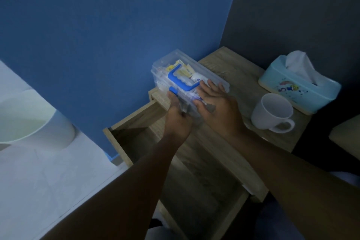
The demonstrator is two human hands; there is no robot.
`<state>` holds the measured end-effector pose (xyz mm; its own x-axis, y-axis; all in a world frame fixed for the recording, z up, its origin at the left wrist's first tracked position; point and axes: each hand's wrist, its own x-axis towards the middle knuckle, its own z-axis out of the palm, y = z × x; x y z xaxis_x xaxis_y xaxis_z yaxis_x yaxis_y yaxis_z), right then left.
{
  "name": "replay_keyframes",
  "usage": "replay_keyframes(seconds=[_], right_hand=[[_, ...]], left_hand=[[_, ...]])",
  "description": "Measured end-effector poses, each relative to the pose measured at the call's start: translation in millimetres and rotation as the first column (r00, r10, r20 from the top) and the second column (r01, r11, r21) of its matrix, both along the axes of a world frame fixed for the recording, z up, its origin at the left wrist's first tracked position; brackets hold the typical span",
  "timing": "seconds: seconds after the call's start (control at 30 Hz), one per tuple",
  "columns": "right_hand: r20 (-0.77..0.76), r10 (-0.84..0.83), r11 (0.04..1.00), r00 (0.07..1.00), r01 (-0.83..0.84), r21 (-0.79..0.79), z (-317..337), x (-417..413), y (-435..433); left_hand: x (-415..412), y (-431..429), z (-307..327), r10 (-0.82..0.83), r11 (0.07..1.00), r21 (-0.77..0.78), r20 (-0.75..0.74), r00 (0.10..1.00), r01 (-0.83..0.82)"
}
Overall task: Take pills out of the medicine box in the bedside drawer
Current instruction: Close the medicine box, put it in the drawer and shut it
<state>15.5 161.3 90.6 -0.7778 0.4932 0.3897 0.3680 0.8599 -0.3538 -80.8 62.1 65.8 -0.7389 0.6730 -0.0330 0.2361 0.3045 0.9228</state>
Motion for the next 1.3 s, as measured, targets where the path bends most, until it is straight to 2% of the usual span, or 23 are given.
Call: replay_keyframes(seconds=[0.1,0.2,0.27,0.33,0.5,0.6,0.67,0.8,1.0,1.2,1.3], right_hand=[[-0.004,-0.010,0.999,1.000,0.010,-0.046,1.3,-1.2,-3.5],[-0.008,-0.015,0.989,1.000,0.014,-0.147,6.2,-1.3,-3.6],[0.004,0.001,0.968,1.000,0.000,-0.250,16.0,-0.7,-0.4],[-0.001,-0.016,0.959,1.000,0.015,-0.284,23.5,1.2,2.9],[-0.023,-0.254,0.908,0.967,0.230,-0.350,25.6,3.7,4.4],[-0.034,-0.377,0.832,0.926,0.322,-0.451,18.3,0.5,5.1],[-0.035,-0.407,0.764,0.913,0.320,-0.561,13.4,-0.7,3.3],[-0.127,-0.462,0.708,0.877,0.279,-0.648,4.4,-1.0,-0.3],[-0.222,-0.609,0.624,0.761,0.288,-0.726,0.5,-15.7,-18.0],[-0.115,-0.725,0.329,0.679,0.194,-0.924,7.8,-8.2,-15.3],[-0.123,-0.712,0.285,0.691,0.124,-0.950,17.0,11.4,-27.7]], left_hand=[[-11.8,-5.2,3.9,-0.035,0.999,0.027,0.122,0.992,0.032],[-27.2,-5.3,11.0,0.007,1.000,-0.007,0.133,0.991,-0.006],[-40.8,-4.6,22.6,0.090,0.995,-0.047,0.070,0.993,-0.087],[-57.9,-0.9,32.4,0.158,0.985,-0.056,-0.052,0.986,-0.161],[-99.2,16.5,55.4,0.137,0.982,-0.097,-0.201,0.970,-0.159],[-119.7,33.7,64.5,0.052,0.981,-0.167,-0.292,0.955,-0.104],[-127.6,43.4,64.9,-0.018,0.968,-0.244,-0.309,0.951,-0.061],[-135.5,53.1,56.1,-0.075,0.948,-0.317,-0.272,0.959,-0.016],[-148.1,51.4,67.5,-0.137,0.918,-0.393,-0.187,0.973,0.053],[-137.1,23.7,70.4,-0.065,0.934,-0.357,-0.191,0.980,-0.007],[-126.4,5.9,77.2,-0.060,0.940,-0.341,-0.187,0.980,-0.007]])
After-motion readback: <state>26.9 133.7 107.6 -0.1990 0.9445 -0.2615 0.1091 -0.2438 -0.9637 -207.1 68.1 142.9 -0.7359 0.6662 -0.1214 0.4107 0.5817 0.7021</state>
